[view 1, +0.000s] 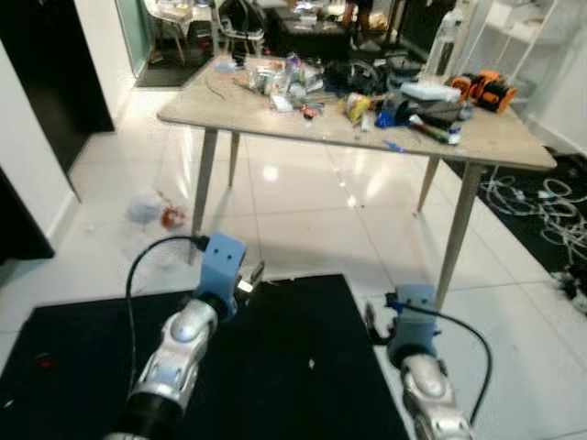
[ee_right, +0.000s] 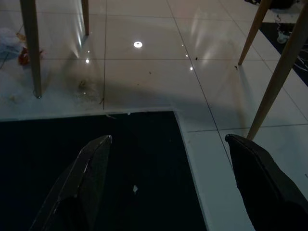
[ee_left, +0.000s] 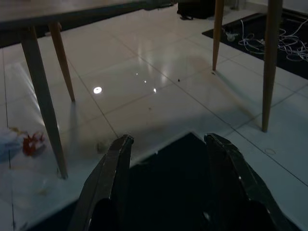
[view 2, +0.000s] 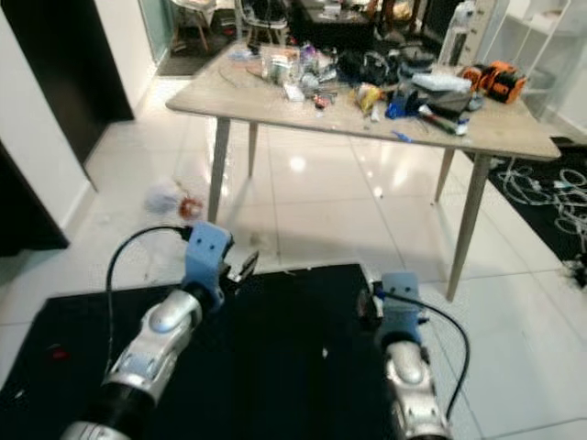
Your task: Picking trash to rubbish bin
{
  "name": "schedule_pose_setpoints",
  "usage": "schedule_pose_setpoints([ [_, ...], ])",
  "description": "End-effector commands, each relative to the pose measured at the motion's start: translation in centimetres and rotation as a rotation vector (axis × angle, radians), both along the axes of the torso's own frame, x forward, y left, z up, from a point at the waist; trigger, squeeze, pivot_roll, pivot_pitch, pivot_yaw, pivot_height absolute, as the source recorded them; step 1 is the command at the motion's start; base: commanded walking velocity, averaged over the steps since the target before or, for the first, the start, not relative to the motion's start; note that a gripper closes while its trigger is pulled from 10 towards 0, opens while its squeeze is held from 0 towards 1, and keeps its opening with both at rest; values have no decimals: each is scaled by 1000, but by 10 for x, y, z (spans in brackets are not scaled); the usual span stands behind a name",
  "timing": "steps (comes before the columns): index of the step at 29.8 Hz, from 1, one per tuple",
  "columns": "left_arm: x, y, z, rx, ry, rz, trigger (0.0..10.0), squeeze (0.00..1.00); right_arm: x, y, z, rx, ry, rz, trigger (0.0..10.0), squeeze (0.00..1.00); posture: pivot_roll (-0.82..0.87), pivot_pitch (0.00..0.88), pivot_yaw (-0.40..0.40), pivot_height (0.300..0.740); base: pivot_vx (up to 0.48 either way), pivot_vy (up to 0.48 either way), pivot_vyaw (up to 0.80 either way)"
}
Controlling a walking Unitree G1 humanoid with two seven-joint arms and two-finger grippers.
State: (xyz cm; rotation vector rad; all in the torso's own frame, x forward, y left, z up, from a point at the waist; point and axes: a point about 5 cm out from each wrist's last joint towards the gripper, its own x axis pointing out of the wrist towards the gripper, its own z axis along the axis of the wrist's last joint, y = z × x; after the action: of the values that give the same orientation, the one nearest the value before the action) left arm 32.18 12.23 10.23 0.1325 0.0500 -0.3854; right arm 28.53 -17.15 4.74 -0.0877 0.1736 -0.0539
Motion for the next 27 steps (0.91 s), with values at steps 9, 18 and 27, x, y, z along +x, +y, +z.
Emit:
schedule_pose_setpoints([
  [9,-3,-3,-5,12,17,-21,10000,0,-2,-8,-2,9,5,-27,10000,0,-104,49,6,740,387,0,0],
  [18,-3,-3,-6,12,19,-25,10000,0,-2,-8,-1,7,8,-30,10000,0,-112,47,8,740,386,0,-356],
  [27,-4,-5,-6,13,21,-28,10000,0,0,-14,5,-18,-10,-37,10000,0,-118,43,8,740,387,0,0],
])
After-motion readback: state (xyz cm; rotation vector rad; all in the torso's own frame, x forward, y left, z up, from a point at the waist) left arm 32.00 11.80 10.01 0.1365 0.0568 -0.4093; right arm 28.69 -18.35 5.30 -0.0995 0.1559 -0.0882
